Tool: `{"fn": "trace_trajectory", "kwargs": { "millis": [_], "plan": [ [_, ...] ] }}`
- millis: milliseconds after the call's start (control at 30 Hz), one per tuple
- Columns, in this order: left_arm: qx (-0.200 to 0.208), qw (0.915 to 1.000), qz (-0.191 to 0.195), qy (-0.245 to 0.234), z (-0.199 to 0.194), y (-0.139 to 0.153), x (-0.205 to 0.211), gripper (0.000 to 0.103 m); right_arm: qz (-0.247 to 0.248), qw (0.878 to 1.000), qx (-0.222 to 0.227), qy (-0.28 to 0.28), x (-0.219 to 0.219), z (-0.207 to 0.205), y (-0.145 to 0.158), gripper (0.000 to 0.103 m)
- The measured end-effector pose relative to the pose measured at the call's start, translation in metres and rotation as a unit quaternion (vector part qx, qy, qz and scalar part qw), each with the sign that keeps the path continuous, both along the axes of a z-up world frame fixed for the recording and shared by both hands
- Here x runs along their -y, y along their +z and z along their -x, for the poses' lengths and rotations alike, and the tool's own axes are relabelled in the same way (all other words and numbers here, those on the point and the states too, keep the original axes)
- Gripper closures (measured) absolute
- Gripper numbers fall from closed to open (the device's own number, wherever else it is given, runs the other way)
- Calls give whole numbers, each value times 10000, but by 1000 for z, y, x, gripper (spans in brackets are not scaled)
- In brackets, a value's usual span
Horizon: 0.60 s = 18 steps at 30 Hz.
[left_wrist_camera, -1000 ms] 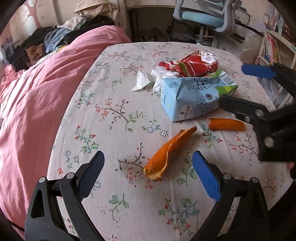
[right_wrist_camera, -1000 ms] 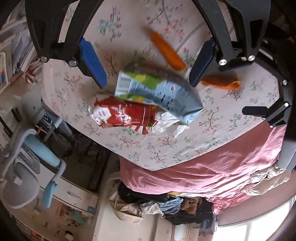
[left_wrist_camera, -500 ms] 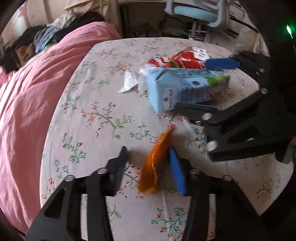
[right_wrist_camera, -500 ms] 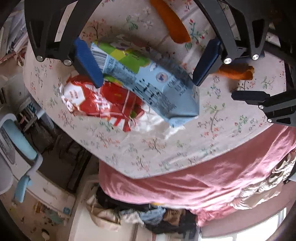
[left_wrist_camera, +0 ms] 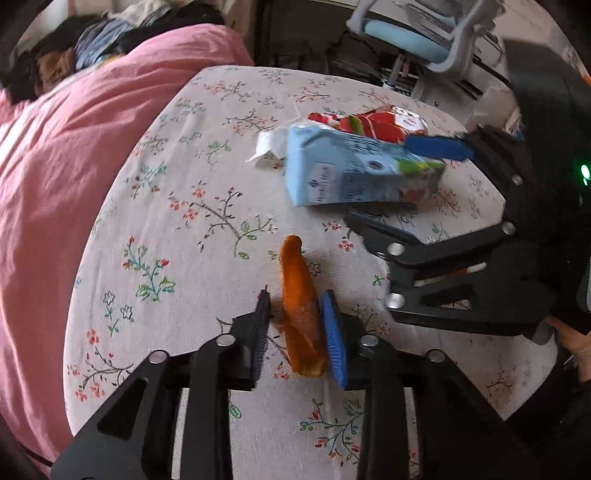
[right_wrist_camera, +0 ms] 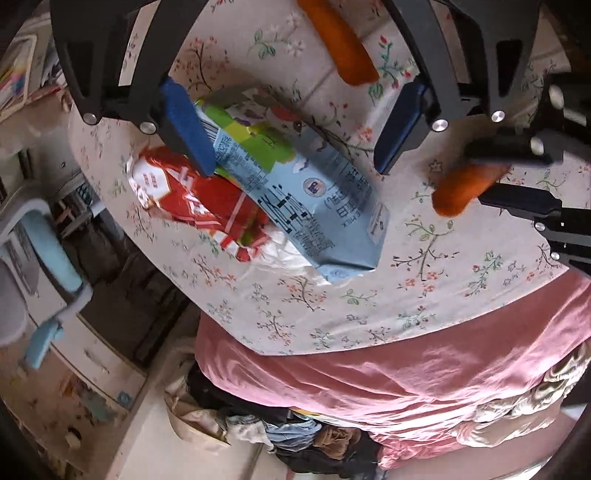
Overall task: Collect trash
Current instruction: 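Grasp the orange peel with the left tool while the right grasps the blue milk carton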
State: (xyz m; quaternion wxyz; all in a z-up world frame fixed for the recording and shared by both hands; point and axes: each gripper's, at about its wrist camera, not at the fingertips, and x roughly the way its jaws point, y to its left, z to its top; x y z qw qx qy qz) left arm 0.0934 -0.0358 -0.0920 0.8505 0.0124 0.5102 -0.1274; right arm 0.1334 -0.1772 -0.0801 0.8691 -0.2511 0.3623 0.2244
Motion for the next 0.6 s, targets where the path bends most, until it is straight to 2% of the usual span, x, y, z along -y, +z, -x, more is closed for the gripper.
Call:
{"fn": "trace_trajectory", "kwargs": {
  "millis": [33, 67, 100, 133, 167, 233, 267, 400, 500, 600],
  "plan": [
    [43, 10000, -80, -13, 0, 0, 3, 64, 97, 9998, 151, -76, -1, 0, 1, 31],
    [85, 9998, -167, 3, 1, 0, 4, 54, 148, 9997, 205, -73, -3, 0, 1, 37],
    [142, 9994, -315, 51, 0, -1, 6, 49, 164, 9995, 256, -65, -4, 0, 4, 43],
    [189, 9991, -380, 80, 0, -2, 5, 49, 139, 9994, 321, -56, -4, 2, 8, 54],
    [191, 9990, -386, 96, 0, -2, 5, 50, 7, 9993, 352, -79, -1, 3, 17, 59],
    [141, 9993, -275, 199, -1, 1, -1, 69, -406, 9984, 334, -211, 11, 3, 33, 71],
    [89, 9995, -185, 223, 0, 2, -5, 84, -596, 9971, 357, -301, 19, 3, 41, 72],
    [-48, 9992, 152, 360, 4, 3, -18, 84, -1445, 9862, 264, -770, 55, 4, 65, 72],
    [-124, 9984, 381, 387, 12, 4, -24, 85, -2040, 9714, 71, -1210, 88, 8, 72, 72],
    [-127, 9980, 502, 375, 20, 7, -28, 85, -2587, 9527, -340, -1556, 119, 21, 73, 72]
  ]
}}
